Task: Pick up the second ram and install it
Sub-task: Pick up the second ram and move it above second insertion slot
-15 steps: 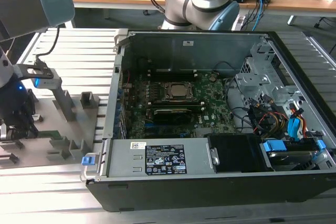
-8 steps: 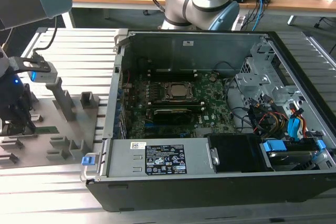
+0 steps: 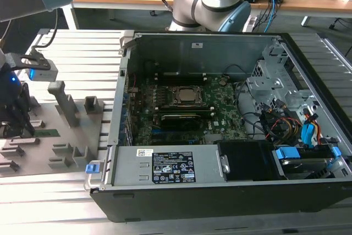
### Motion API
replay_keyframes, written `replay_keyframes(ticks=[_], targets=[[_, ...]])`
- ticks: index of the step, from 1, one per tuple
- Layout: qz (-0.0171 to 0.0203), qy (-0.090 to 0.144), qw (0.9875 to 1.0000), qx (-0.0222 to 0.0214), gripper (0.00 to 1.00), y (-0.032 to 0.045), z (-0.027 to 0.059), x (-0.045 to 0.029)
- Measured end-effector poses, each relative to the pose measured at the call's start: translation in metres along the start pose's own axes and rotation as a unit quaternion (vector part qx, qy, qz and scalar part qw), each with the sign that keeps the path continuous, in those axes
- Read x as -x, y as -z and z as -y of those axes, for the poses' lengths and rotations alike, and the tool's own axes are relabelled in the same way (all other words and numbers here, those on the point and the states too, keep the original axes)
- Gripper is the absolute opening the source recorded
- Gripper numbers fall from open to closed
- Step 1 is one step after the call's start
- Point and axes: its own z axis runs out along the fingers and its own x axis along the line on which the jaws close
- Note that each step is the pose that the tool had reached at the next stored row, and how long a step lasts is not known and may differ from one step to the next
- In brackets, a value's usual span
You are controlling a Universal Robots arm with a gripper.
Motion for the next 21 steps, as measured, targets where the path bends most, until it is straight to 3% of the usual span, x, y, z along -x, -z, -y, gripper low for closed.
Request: replay_keyframes(ticks=[8, 21], targets=[[0.0, 0.0, 1.0, 0.0, 0.14, 0.018, -0.0006, 0.001], [0.0, 0.0, 1.0, -0.0001, 0.14, 0.0388, -0.0014, 0.0017]])
